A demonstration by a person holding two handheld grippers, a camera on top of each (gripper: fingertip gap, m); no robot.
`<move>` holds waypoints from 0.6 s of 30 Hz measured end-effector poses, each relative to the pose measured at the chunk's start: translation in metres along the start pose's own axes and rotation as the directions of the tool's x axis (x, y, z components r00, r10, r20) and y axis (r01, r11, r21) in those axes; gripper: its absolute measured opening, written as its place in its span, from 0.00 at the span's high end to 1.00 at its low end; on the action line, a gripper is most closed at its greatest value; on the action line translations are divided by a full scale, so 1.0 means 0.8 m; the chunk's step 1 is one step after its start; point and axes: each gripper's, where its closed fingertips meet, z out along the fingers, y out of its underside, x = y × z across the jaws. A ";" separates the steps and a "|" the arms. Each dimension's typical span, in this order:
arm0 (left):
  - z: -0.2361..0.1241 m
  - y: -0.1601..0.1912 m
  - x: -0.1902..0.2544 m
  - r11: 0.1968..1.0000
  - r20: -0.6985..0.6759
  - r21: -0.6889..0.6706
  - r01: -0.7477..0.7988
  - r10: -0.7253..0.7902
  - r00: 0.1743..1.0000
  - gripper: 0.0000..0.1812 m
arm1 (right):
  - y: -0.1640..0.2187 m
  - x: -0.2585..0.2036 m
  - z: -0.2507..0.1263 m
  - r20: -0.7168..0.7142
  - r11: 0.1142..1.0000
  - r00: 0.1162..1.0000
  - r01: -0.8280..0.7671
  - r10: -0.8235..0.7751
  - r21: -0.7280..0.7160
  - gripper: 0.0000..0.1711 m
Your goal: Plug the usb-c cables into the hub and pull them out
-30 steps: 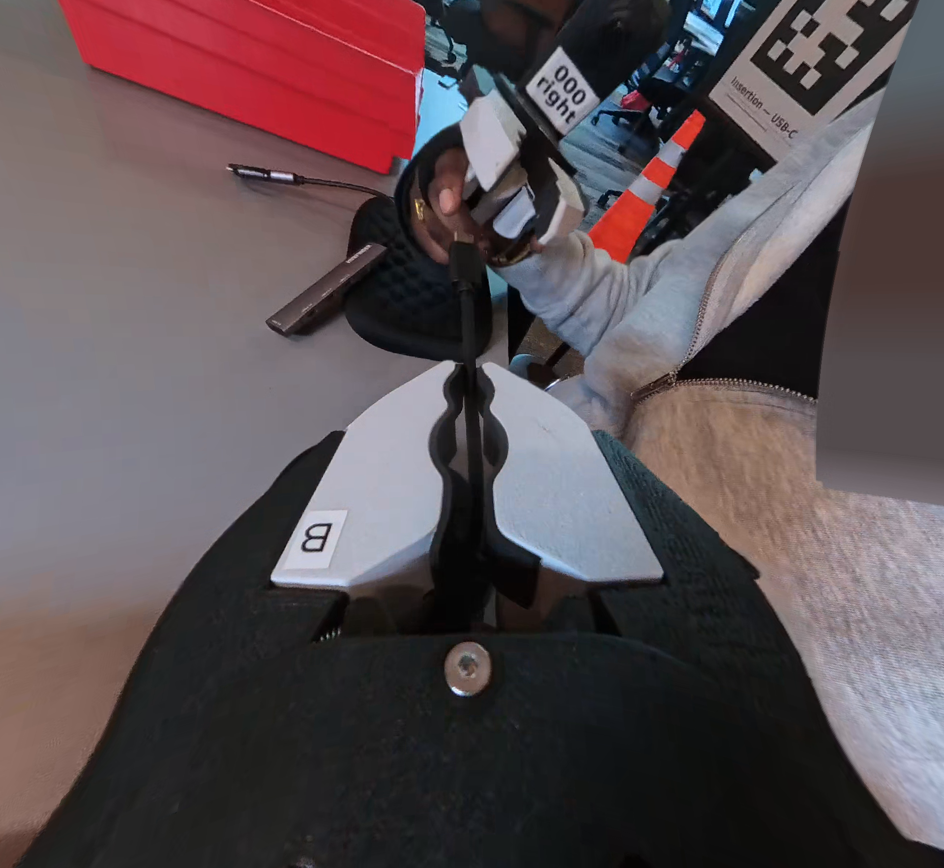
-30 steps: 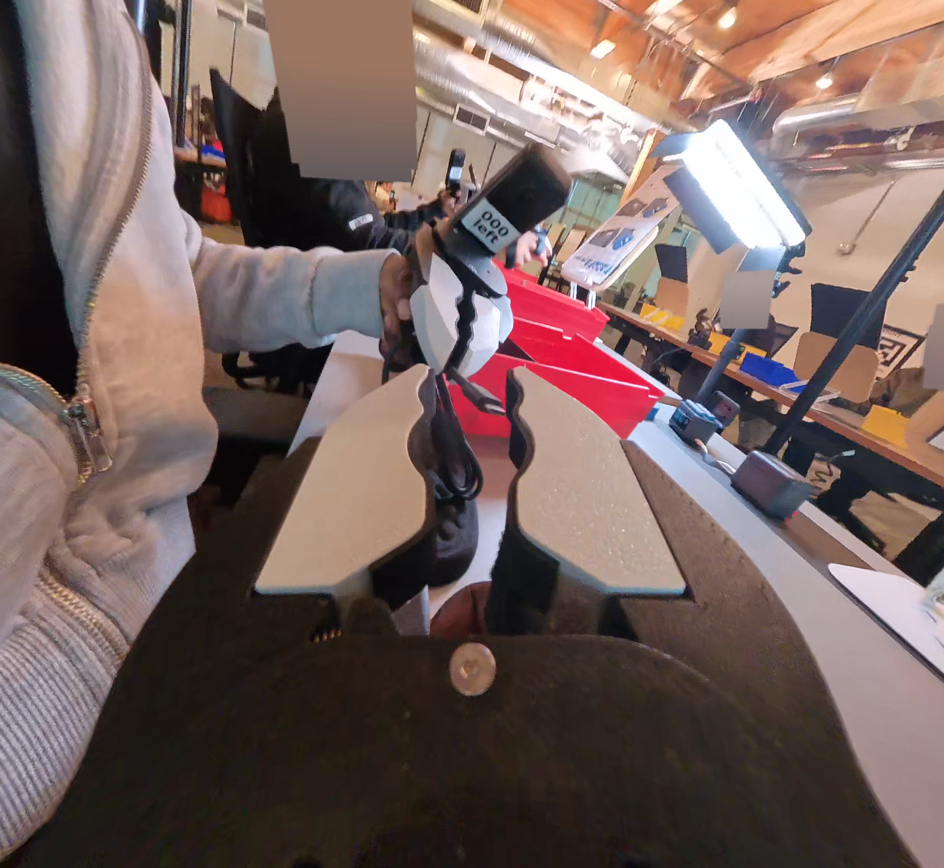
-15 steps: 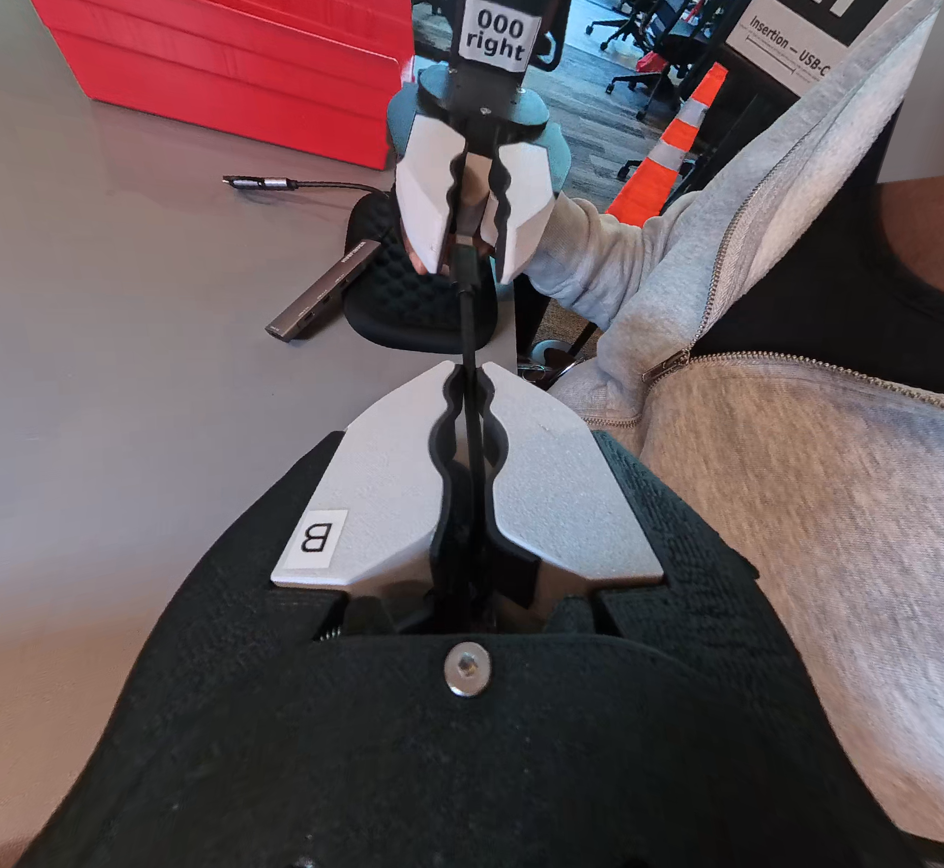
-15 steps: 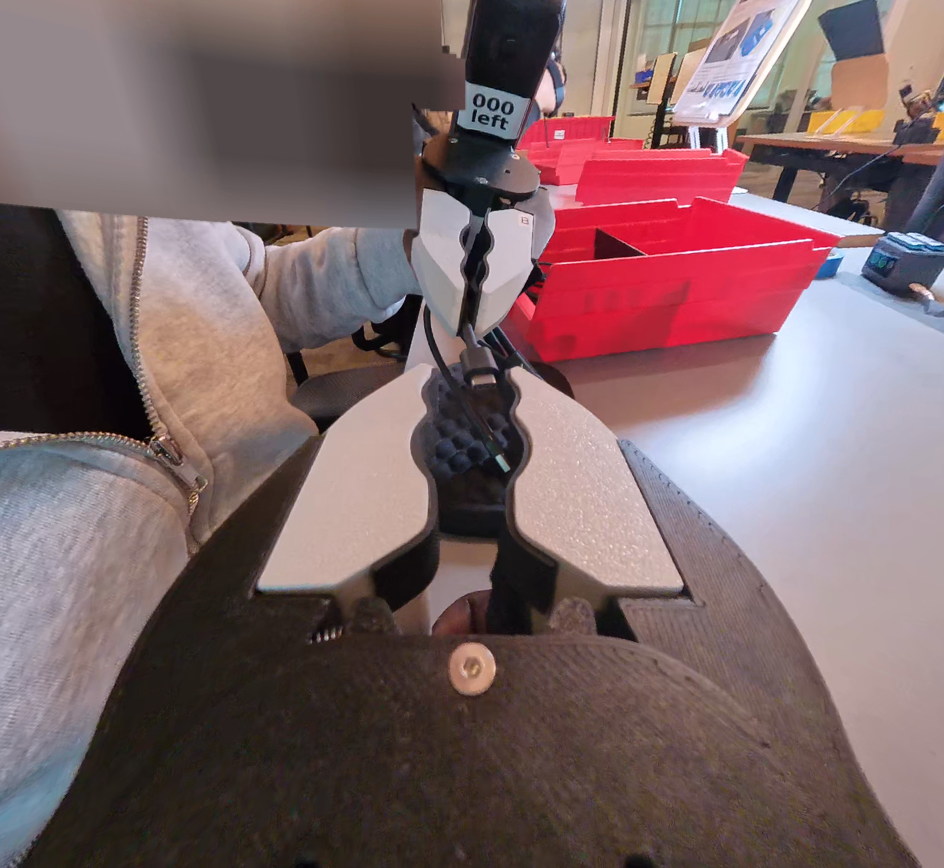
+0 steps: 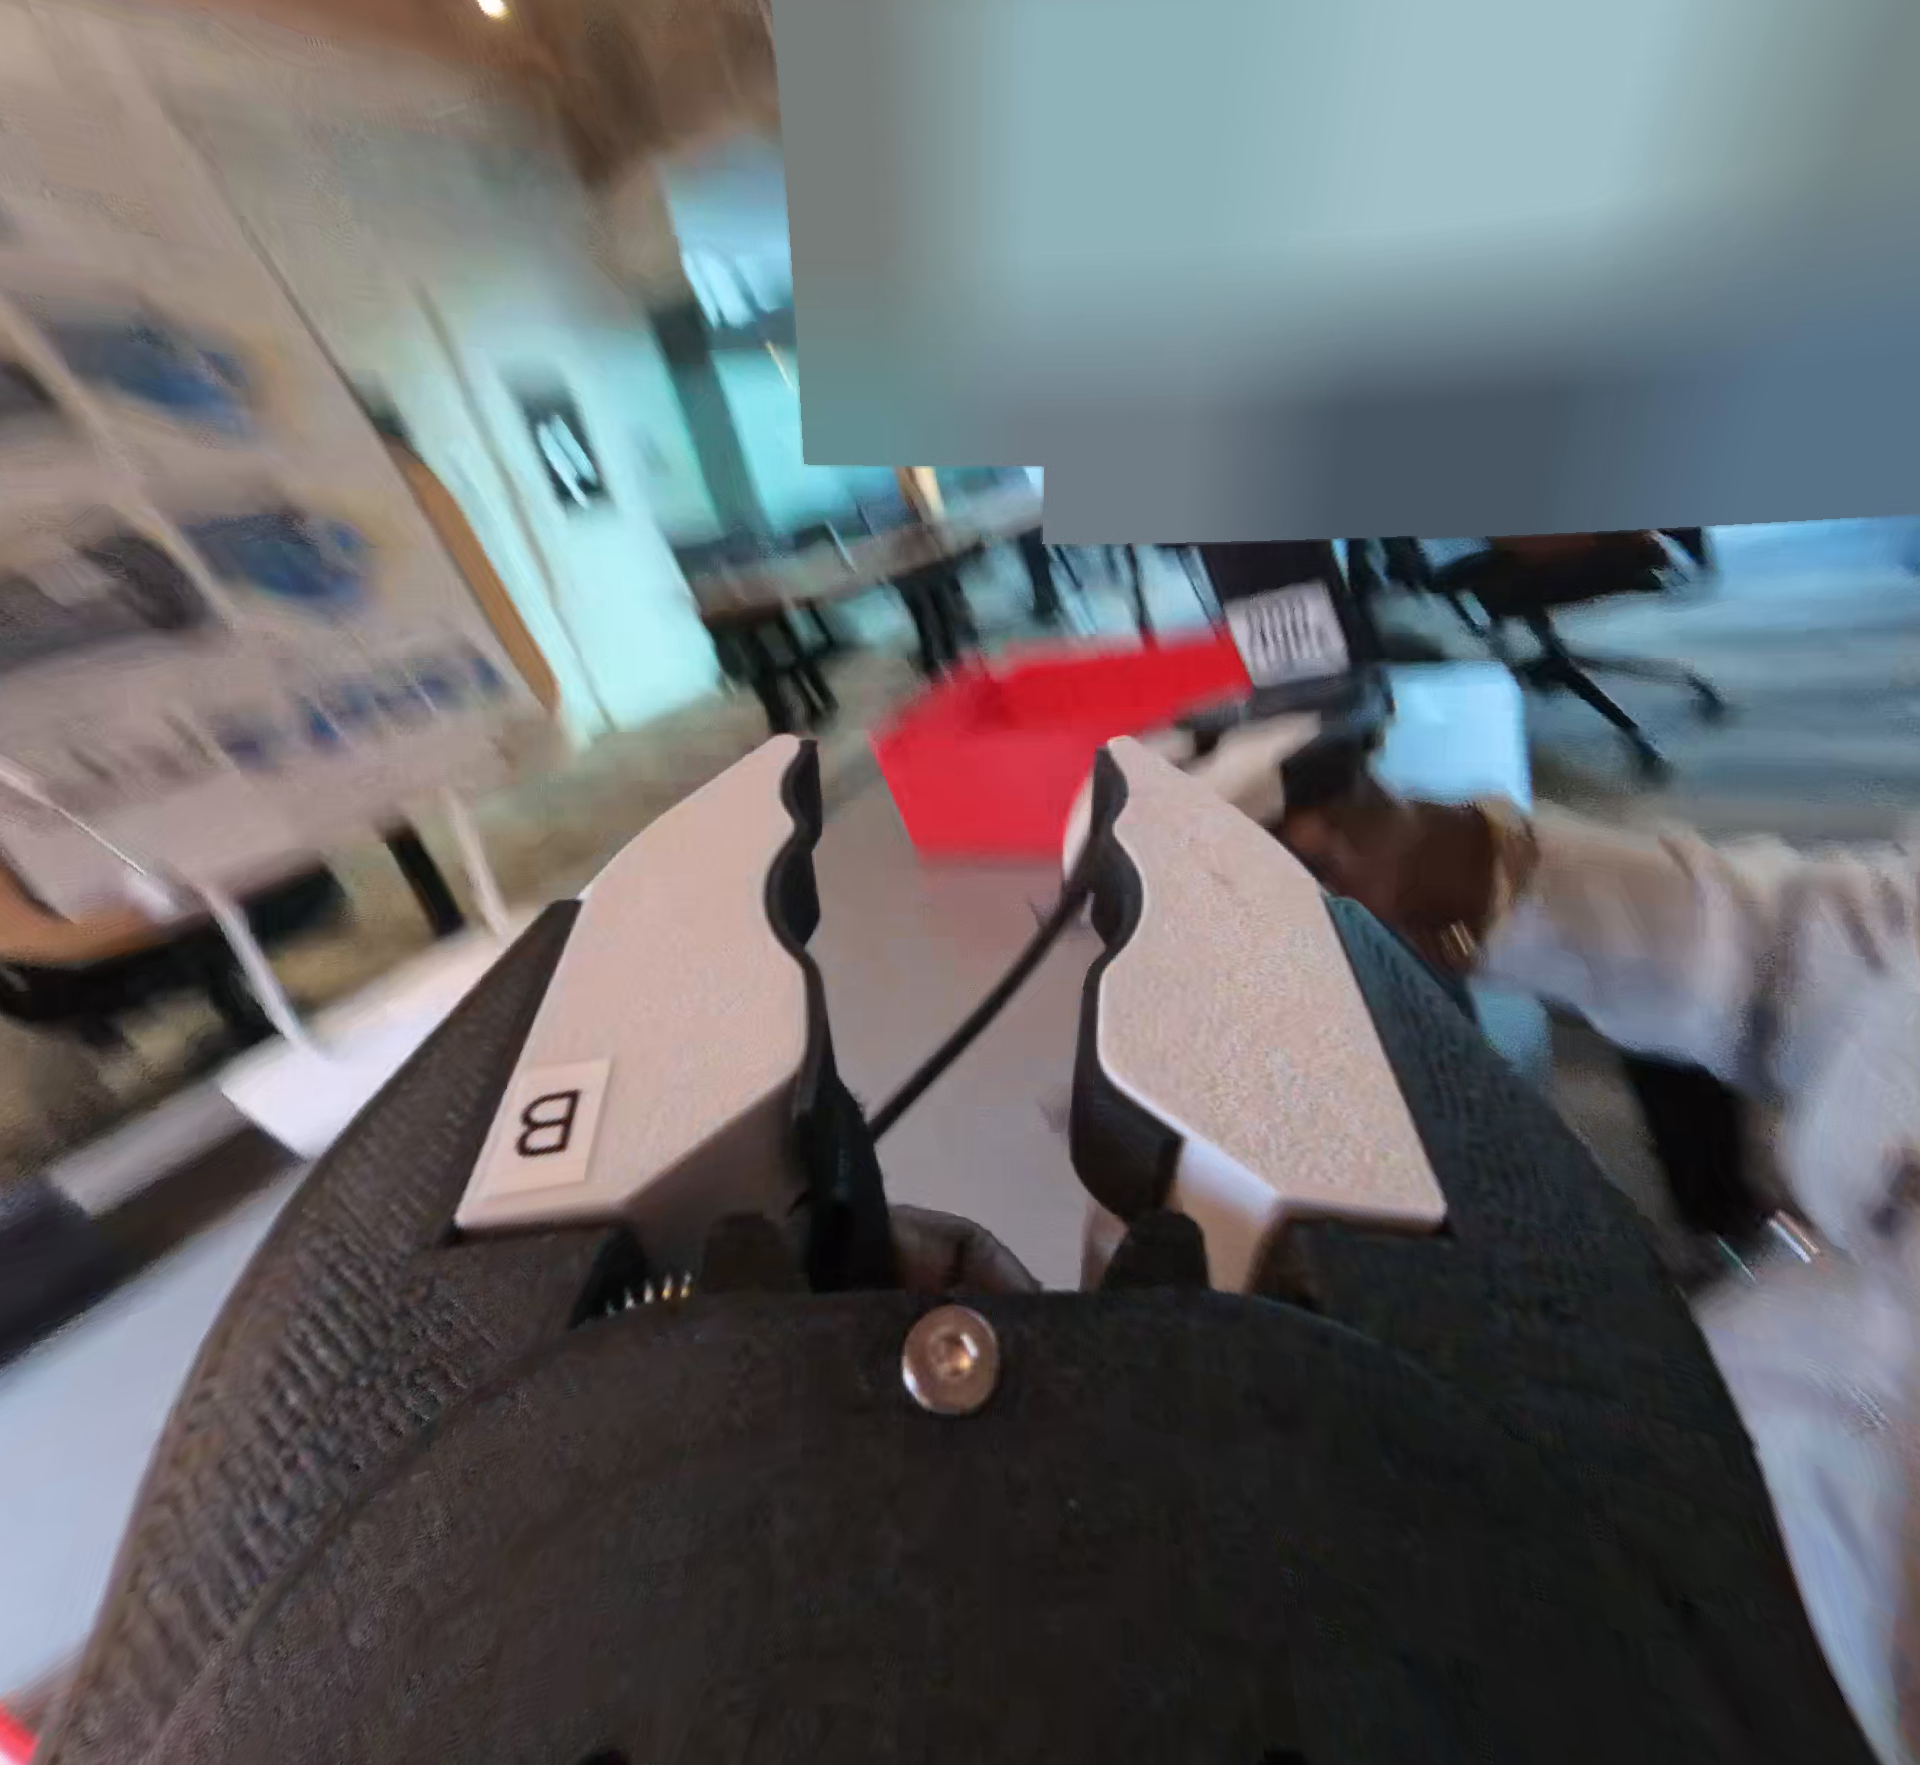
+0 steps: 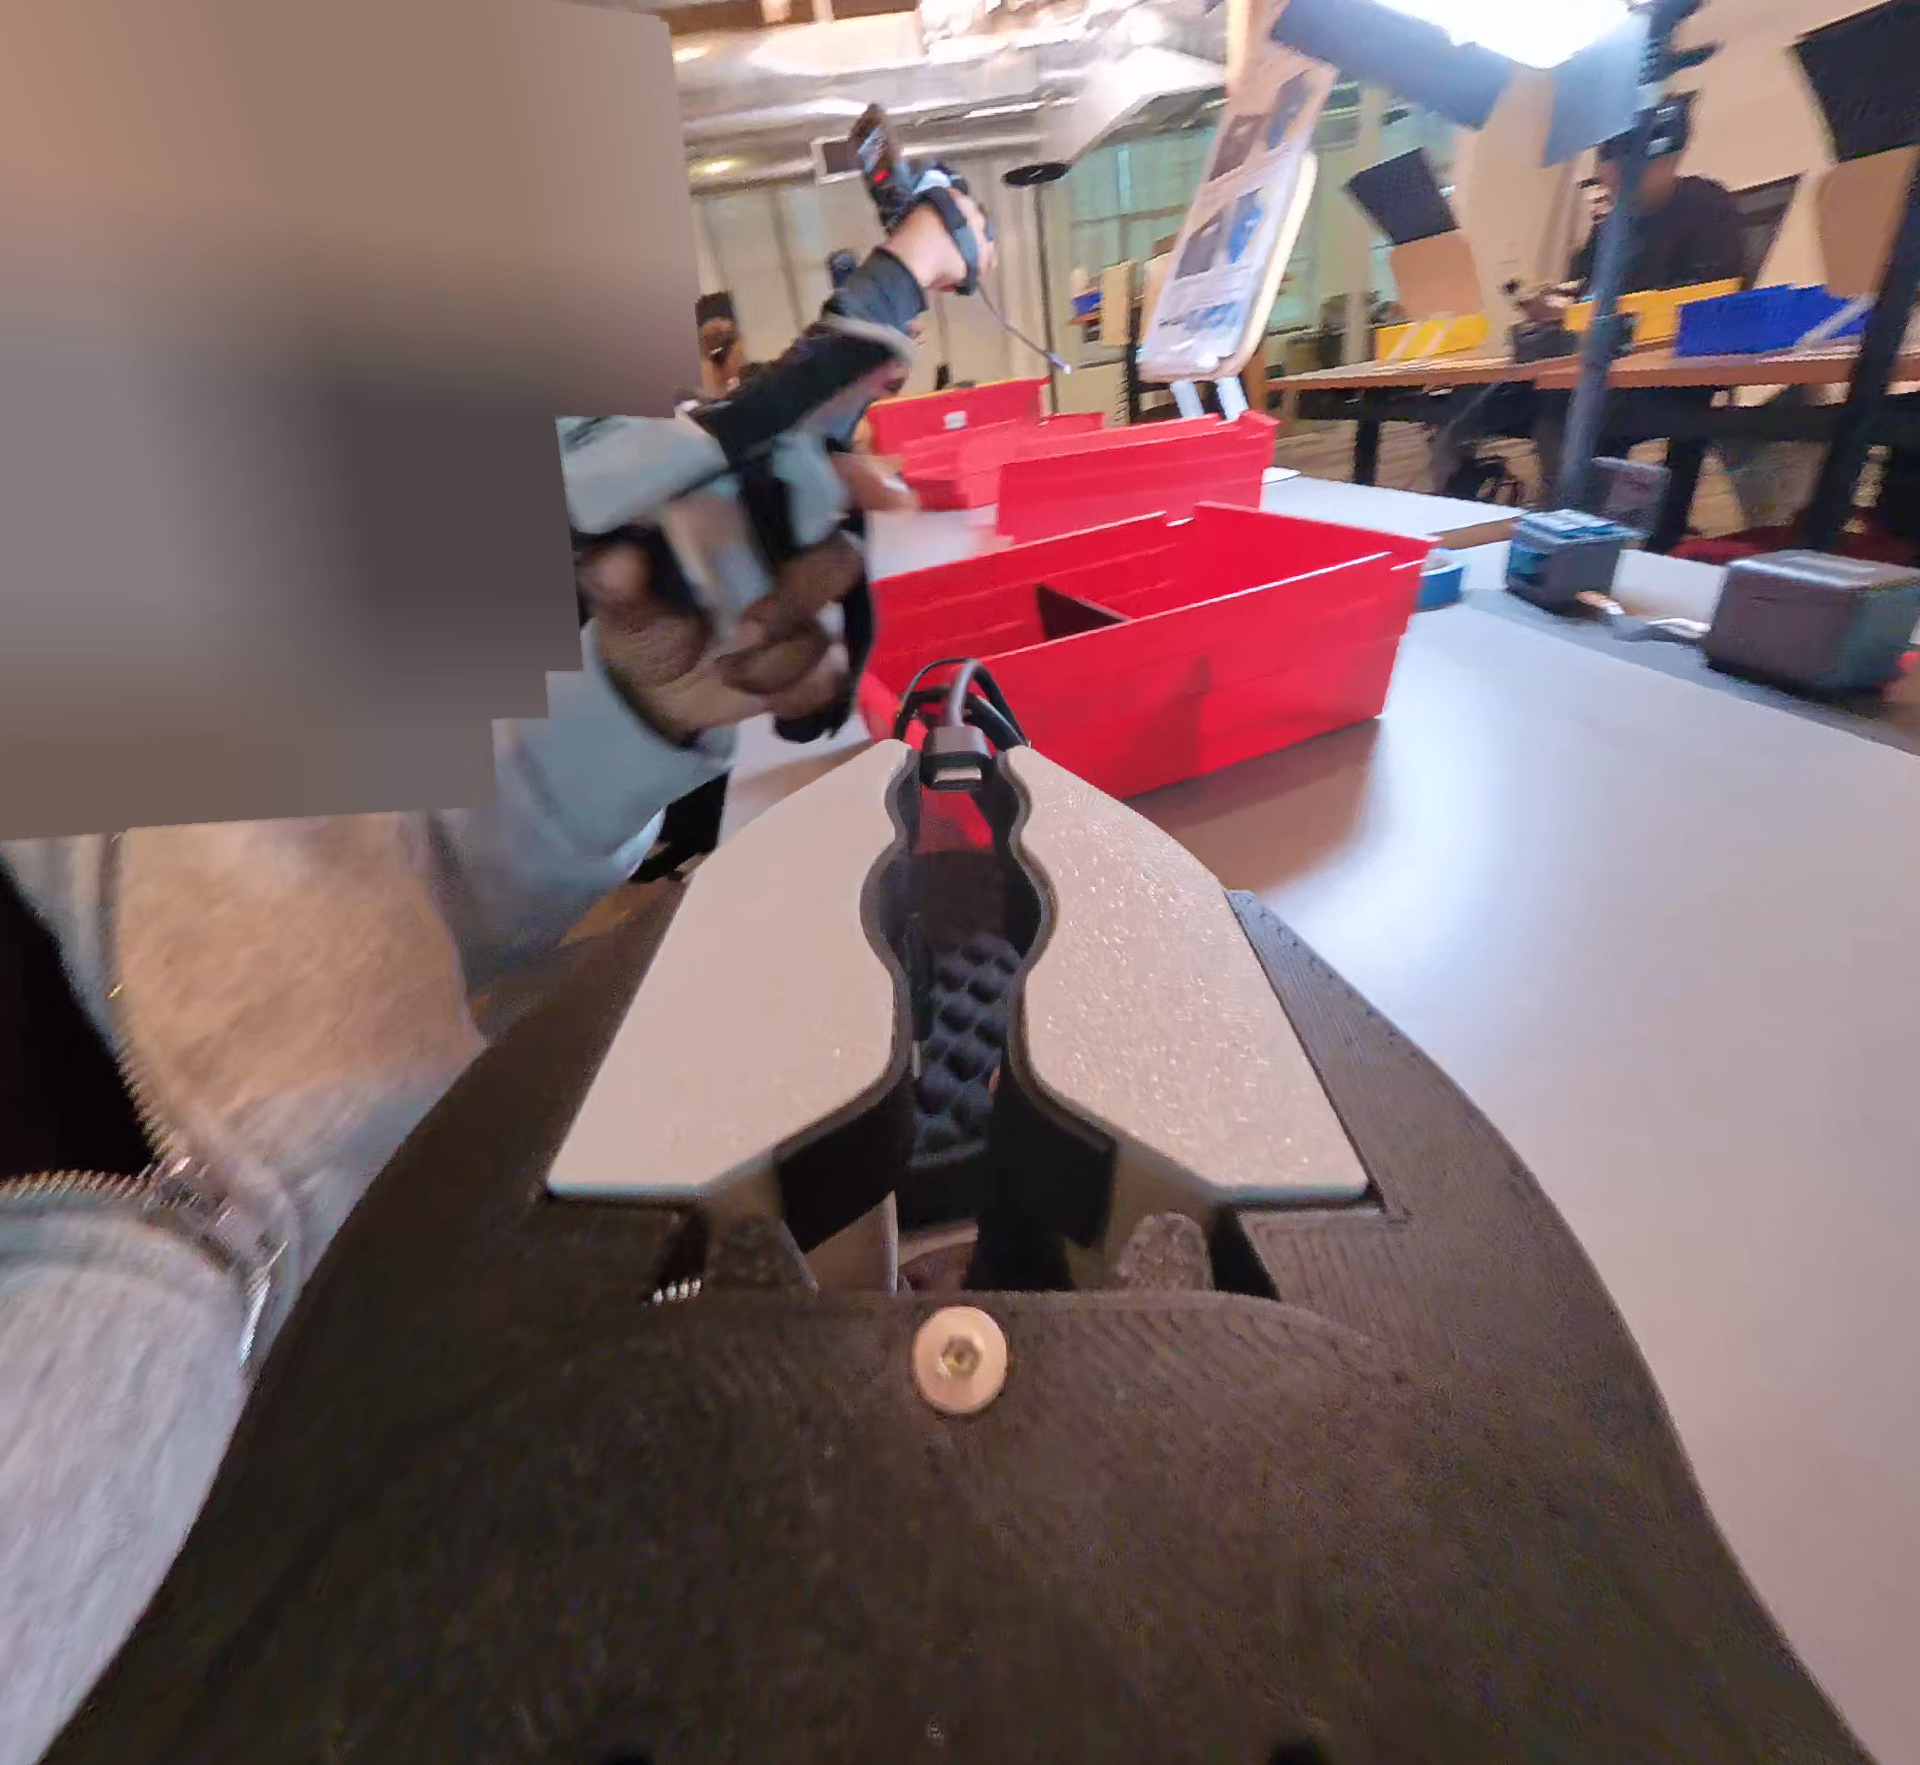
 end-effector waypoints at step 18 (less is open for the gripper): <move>0.024 0.028 0.028 0.806 -0.162 0.406 0.430 -0.399 0.903 0.75 | -0.037 -0.026 0.040 0.215 0.946 0.937 -0.303 0.275 0.112 0.92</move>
